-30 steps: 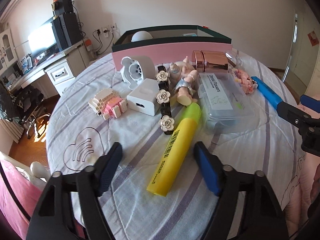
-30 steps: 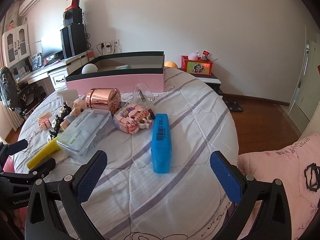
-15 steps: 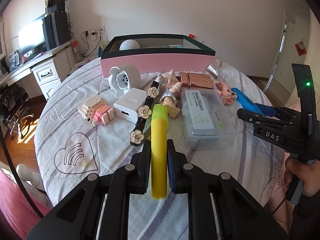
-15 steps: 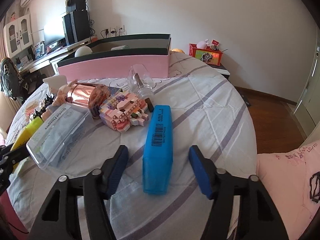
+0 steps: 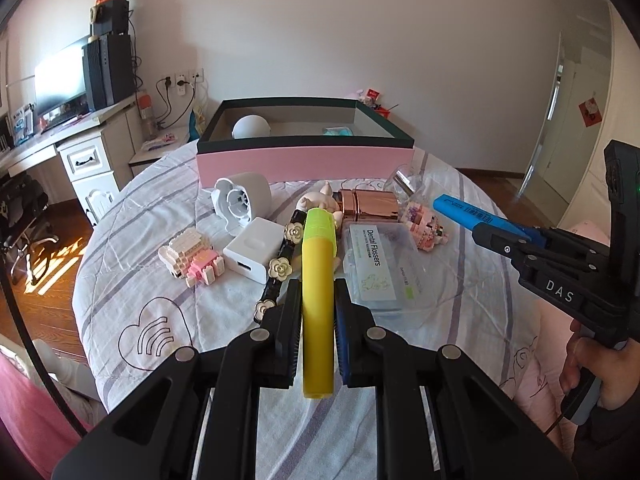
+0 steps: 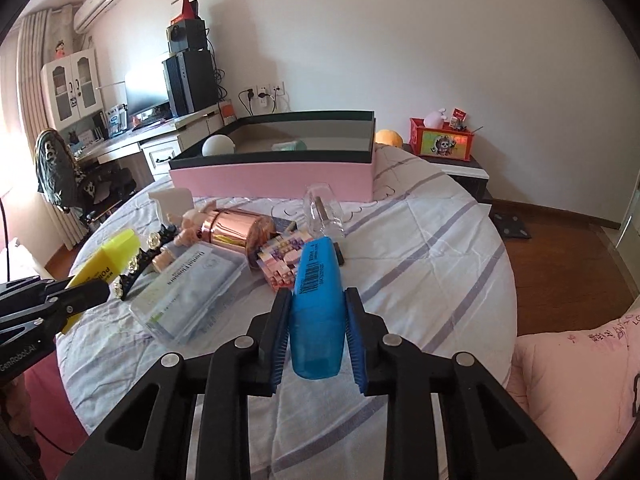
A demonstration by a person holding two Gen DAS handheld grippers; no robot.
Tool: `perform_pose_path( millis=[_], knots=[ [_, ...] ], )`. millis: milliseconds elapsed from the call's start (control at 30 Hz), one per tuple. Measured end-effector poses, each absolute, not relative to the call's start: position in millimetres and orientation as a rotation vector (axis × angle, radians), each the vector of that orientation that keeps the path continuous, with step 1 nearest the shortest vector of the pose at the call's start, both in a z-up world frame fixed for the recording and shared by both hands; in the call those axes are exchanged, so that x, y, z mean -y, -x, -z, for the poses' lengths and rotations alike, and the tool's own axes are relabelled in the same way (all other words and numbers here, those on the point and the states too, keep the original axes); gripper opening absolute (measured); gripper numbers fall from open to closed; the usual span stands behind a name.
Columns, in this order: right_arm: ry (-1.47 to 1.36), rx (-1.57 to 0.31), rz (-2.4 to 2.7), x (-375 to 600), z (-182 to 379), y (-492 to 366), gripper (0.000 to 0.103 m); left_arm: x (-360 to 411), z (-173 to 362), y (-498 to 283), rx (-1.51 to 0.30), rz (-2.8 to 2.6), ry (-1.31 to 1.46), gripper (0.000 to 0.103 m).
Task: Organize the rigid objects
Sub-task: 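Grasp the yellow highlighter with the left tool while the right tool grasps the blue case, then lower highlighter and blue case into the pink box and release both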
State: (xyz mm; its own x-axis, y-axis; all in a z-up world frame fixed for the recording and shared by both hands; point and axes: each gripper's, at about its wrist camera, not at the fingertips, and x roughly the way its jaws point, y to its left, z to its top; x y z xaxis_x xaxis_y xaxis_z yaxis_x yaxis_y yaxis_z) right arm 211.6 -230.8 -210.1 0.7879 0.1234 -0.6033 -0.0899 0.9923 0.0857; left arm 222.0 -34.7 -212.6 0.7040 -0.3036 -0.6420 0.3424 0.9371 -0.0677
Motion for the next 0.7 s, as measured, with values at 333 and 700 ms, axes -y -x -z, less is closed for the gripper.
perform_pose_path(
  millis=[333,700],
  knots=[
    [-0.004,-0.591,-0.171,211,183,-231,0.027,45,185,-255,-0.648,0.383,-0.079,0.015],
    [0.073,-0.517,-0.19,198,141,-314,0.027,69,156,-366,-0.648,0.395,-0.116,0.015]
  ],
)
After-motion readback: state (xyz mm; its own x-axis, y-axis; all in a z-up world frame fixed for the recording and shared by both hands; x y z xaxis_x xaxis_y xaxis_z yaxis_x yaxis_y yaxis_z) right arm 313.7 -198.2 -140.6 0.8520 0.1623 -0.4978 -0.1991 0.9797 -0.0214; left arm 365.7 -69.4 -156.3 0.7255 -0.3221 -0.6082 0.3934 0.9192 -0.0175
